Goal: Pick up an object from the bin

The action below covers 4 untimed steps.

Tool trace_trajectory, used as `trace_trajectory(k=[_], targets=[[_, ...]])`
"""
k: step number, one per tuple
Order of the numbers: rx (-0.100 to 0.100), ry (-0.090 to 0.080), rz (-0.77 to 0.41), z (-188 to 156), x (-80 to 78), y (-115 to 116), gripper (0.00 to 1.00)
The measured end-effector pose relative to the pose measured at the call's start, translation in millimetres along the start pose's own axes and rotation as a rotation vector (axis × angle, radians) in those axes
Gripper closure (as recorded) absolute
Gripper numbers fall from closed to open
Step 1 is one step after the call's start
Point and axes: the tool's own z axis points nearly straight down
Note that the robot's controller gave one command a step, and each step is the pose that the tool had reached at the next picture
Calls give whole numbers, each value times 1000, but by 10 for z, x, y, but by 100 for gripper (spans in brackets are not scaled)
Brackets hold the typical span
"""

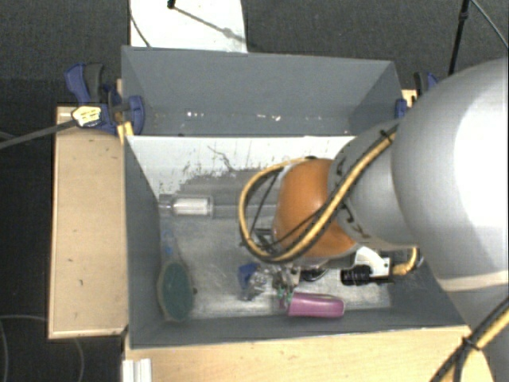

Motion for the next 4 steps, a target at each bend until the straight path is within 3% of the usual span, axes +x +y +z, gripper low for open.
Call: trace_trajectory(k=[2,4], targets=[[2,4,0,-193,-13,5,100],[2,5,-10,-1035,-47,24,100]])
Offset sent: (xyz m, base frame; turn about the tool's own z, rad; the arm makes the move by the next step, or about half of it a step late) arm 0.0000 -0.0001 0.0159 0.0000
